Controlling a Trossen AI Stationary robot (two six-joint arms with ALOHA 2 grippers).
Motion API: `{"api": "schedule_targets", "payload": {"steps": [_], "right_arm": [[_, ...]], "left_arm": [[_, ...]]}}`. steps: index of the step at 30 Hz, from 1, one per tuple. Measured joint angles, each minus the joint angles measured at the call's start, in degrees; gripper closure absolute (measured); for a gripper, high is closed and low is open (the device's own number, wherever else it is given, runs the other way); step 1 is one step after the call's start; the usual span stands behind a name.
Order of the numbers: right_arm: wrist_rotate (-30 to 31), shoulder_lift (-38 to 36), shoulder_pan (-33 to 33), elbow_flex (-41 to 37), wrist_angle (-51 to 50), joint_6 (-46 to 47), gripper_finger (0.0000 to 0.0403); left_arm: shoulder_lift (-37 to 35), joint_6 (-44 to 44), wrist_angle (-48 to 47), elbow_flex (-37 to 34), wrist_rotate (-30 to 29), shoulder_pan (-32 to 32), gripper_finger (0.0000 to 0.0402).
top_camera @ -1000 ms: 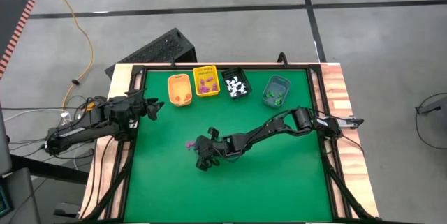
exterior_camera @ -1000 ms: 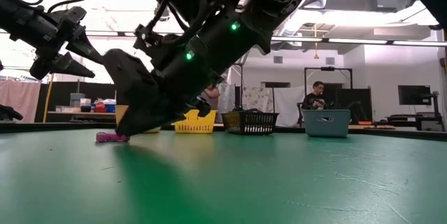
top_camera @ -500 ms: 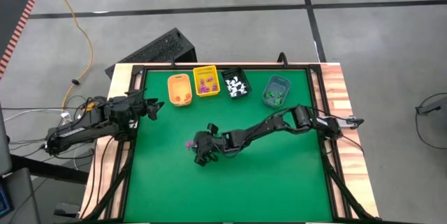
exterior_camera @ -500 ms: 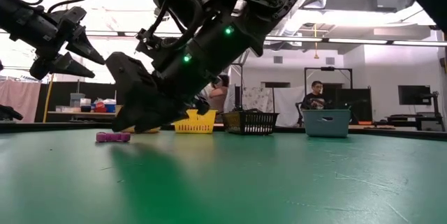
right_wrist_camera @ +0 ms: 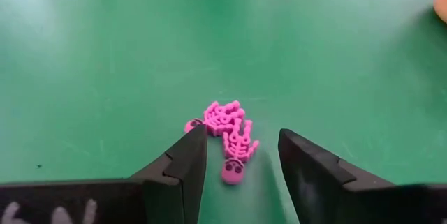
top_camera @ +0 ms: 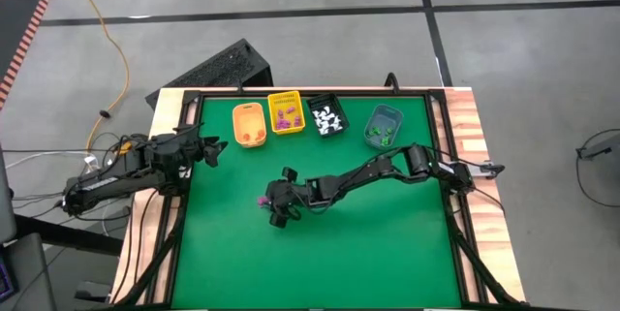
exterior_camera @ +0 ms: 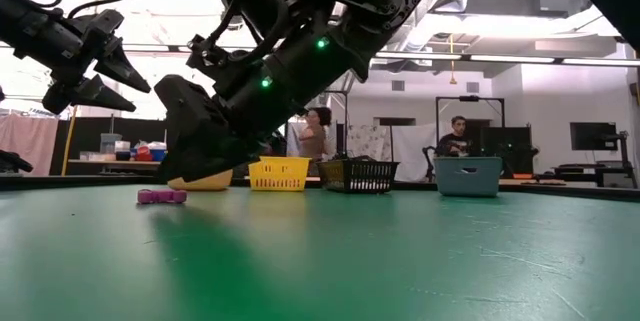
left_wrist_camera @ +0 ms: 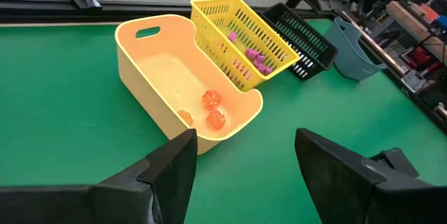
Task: Sort Halloween decoration
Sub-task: Put the pink skeleton toy into the yellow bin
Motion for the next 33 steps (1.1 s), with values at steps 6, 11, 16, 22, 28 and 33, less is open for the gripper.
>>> {"api": "schedule_targets", "payload": {"steps": [6,11,16,22,28,33], "right_arm": [[-0.8,2.1,-0.1,0.0,1.3,-0.9,0.0216],[-0.3,2.5,-0.2,0.0,1.1,-0.7,0.0217],[-0.6,2.5,-1.0,0.0,0.8,-0.7,0.0242],[-0.5,2.5,-1.0,0.0,0.6,-0.6,0.0325],[-0.3,2.3,-0.5,0.0,0.4,1.3,0.0393],[-0.7,1.2,-1.2,0.0,0.2,2.6,0.0388]], "left_arm": [[0.0,0.0,0.0,0.0,-0.1,0.0,0.017],[0.0,0.0,0.0,0.0,-0.2,0.0,0.017],[0.0,0.0,0.0,0.0,-0.2,0.0,0.017],[0.0,-0.2,0.0,0.0,-0.2,0.0,0.017],[0.0,-0.2,0.0,0.0,-0.1,0.0,0.017],[0.0,-0.2,0.0,0.0,-0.1,0.0,0.017]]}}
